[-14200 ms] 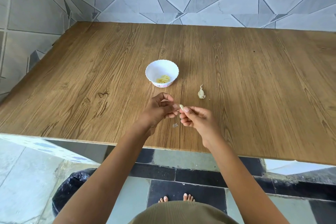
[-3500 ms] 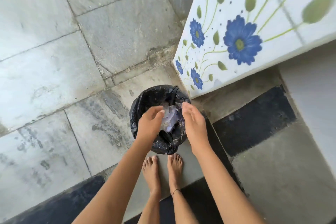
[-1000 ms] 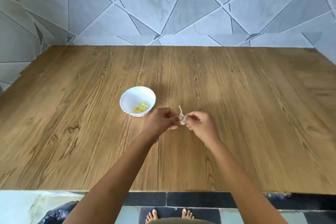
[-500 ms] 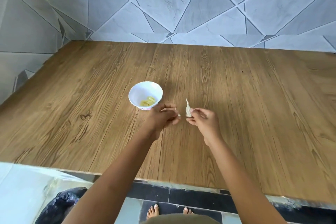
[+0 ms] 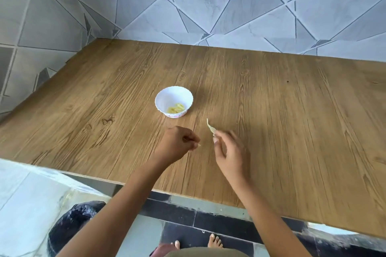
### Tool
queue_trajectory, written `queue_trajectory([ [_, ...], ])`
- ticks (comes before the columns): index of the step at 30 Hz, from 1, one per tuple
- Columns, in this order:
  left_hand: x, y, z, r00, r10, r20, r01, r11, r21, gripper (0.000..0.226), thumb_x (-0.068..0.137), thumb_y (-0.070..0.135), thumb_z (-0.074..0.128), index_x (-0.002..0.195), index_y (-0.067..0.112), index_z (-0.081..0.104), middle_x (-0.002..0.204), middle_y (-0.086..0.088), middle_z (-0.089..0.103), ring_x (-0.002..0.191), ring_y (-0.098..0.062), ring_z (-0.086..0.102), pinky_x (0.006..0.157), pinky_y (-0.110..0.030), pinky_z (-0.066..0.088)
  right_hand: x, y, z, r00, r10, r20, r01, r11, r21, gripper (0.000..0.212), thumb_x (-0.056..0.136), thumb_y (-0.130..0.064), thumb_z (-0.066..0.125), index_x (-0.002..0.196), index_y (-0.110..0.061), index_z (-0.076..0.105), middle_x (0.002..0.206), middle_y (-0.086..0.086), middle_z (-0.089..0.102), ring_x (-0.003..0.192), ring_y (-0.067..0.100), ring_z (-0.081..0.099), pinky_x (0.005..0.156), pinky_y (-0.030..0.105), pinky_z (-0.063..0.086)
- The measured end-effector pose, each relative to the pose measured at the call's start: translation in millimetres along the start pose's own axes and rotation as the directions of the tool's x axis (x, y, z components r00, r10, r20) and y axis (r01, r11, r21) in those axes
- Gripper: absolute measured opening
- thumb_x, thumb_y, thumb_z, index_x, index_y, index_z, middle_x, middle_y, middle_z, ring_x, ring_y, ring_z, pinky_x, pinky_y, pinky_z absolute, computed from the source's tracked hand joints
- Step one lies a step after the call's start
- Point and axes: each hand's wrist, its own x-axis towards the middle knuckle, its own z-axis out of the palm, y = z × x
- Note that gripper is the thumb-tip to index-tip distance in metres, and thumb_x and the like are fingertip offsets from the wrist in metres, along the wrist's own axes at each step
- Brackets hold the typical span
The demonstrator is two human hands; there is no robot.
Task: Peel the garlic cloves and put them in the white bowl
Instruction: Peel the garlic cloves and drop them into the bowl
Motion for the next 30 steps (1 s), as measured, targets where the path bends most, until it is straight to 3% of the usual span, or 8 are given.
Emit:
queue_trajectory([
  [3,-3.0,-5.3,-2.5,0.995,0.102,0.014,-0.102,0.964,0.246,0.007,0.079,0.006,0.069,0.08,0.01,0.075,0.072,-0.001,0.072,0.067,-0.01,0.065,0.072,-0.024,0.052,-21.7,-10.4,7.9,0.99,-0.051,0.129,0.057,0.997,-0.049,0.03,0.09,-0.025,0.046,0.106,-0.01,0.067,0.101,0.002,0.067,0.085,0.018,0.065,0.067,0.034,0.056],
  [6,-1.3,-11.4,-9.3,0.996,0.082,0.045,-0.092,0.956,0.279,0.004,0.079,0.012,0.071,0.077,0.011,0.074,0.071,0.0,0.071,0.067,-0.009,0.064,0.072,-0.026,0.052,-36.3,-18.3,17.7,0.977,0.001,0.212,0.034,0.986,-0.163,0.041,0.092,-0.032,0.04,0.116,-0.009,0.064,0.119,0.006,0.064,0.104,0.021,0.064,0.083,0.039,0.056],
  [10,0.8,-16.2,-10.6,0.99,0.107,0.087,-0.128,0.947,0.296,0.004,0.082,0.015,0.069,0.081,0.013,0.072,0.081,0.0,0.07,0.074,-0.011,0.06,0.071,-0.023,0.049,-41.1,-19.1,23.4,0.97,0.003,0.243,0.069,0.956,-0.286,0.042,0.093,-0.031,0.042,0.119,-0.007,0.063,0.128,0.009,0.06,0.116,0.023,0.058,0.101,0.036,0.039],
  [21,-3.6,-33.1,-5.9,0.935,0.333,0.119,-0.353,0.869,0.346,0.006,0.083,0.013,0.067,0.081,0.011,0.072,0.081,-0.005,0.072,0.075,-0.021,0.066,0.071,-0.034,0.053,-39.3,-25.7,19.2,0.957,0.032,0.289,0.063,0.948,-0.313,0.047,0.094,-0.035,0.036,0.121,-0.007,0.062,0.131,0.008,0.058,0.121,0.024,0.054,0.101,0.035,0.036],
  [23,-1.2,-37.4,-10.9,0.951,0.289,0.106,-0.306,0.928,0.211,0.003,0.081,0.012,0.071,0.08,0.01,0.073,0.08,-0.005,0.072,0.07,-0.01,0.065,0.071,-0.027,0.054,-38.5,-27.8,16.2,0.956,0.035,0.292,0.03,0.976,-0.216,0.043,0.094,-0.034,0.042,0.122,-0.008,0.061,0.13,0.007,0.058,0.122,0.023,0.054,0.1,0.037,0.04],
  [25,-3.4,-36.7,-21.4,0.984,0.116,0.135,-0.097,0.985,-0.141,0.003,0.082,0.006,0.071,0.082,0.009,0.073,0.081,-0.008,0.072,0.071,-0.007,0.066,0.074,-0.021,0.055,-35.9,-33.3,10.9,0.959,0.066,0.276,-0.065,0.998,-0.012,0.035,0.094,-0.029,0.053,0.122,-0.009,0.061,0.123,0.005,0.063,0.115,0.017,0.058,0.098,0.031,0.047],
  [27,-10.8,-33.6,-29.3,0.969,0.004,0.248,0.111,0.888,-0.446,0.01,0.085,0.0,0.066,0.088,0.009,0.07,0.084,-0.01,0.071,0.077,-0.014,0.068,0.076,-0.022,0.057,-34.2,-42.1,7.9,0.958,0.137,0.251,-0.187,0.964,0.188,0.032,0.089,-0.02,0.063,0.119,-0.009,0.062,0.111,0.002,0.067,0.101,0.008,0.062,0.087,0.018,0.05],
  [30,-22.6,-26.5,-31.8,0.957,0.009,0.29,0.157,0.824,-0.544,0.01,0.085,-0.001,0.065,0.09,0.006,0.069,0.081,-0.007,0.071,0.073,-0.011,0.068,0.071,-0.02,0.057,-31.8,-53.2,10.0,0.918,0.279,0.281,-0.378,0.831,0.408,0.022,0.086,-0.014,0.065,0.108,-0.009,0.067,0.093,0.003,0.071,0.082,0.007,0.067,0.071,0.017,0.052],
])
